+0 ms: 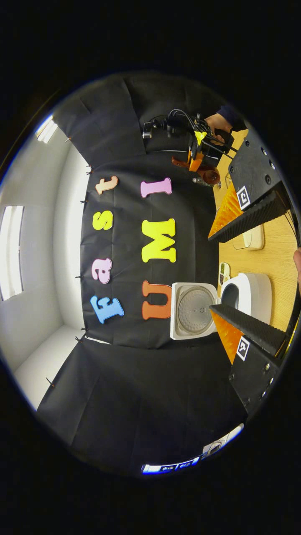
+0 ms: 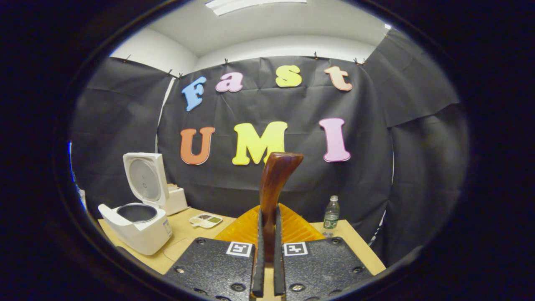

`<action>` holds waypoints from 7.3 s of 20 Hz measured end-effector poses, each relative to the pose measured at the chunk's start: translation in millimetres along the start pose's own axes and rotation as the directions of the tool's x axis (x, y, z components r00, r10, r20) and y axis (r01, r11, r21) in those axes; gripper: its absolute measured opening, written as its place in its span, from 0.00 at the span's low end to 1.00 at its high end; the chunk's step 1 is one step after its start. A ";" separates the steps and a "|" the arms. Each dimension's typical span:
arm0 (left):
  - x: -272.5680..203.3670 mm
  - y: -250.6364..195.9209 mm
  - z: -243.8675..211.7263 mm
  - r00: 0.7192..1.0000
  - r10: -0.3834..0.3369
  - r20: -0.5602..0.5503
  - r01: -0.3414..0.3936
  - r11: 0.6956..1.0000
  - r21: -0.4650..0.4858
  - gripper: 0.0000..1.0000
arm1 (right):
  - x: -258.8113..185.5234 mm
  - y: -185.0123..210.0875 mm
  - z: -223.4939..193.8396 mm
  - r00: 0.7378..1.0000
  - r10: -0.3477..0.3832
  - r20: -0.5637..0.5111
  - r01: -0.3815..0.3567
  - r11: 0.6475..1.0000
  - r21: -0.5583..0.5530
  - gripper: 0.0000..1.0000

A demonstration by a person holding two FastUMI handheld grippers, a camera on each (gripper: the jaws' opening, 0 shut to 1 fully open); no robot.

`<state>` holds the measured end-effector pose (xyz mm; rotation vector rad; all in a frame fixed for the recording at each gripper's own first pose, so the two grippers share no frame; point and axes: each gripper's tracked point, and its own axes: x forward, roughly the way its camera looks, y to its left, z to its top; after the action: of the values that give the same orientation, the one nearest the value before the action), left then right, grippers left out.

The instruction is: Close the left gripper, press the button to open the rice cooker; take a wooden spoon from the chopstick holder with the right hand, scoop a spoonful of rice and pour it into the rice cooker, then put the wooden spoon back into the chopstick holder.

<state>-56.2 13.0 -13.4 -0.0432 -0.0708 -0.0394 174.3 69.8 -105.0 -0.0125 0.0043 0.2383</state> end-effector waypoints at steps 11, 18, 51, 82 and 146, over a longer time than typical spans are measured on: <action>23.2 -9.9 -30.1 0.999 0.013 -0.042 -0.012 0.999 0.031 0.94 | 18.2 -50.3 -70.4 0.995 -0.062 -0.074 0.067 0.995 0.074 0.14; 29.4 -9.3 -34.7 0.999 0.014 -0.043 -0.014 1.000 0.008 0.95 | 37.6 -64.6 -96.5 0.994 -0.076 -0.074 0.081 0.994 0.070 0.16; 133.1 104.9 64.9 0.997 0.068 0.019 -0.069 0.997 0.044 0.94 | -185.2 39.8 13.2 0.997 -0.052 0.051 0.052 0.999 0.013 1.00; 369.9 188.7 -10.2 0.977 0.144 -0.155 -0.139 0.989 0.044 0.94 | -140.0 3.7 -12.4 0.993 -0.040 0.115 0.020 0.985 0.173 1.00; 170.7 127.8 -190.9 0.915 0.081 -0.396 -0.078 0.997 0.023 0.94 | -221.8 103.3 -5.9 0.994 0.068 0.080 -0.072 0.996 0.047 1.00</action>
<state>132.6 125.6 -196.7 -0.0305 0.3385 0.0346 -65.6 117.7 -110.8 0.0472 -0.0675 0.3088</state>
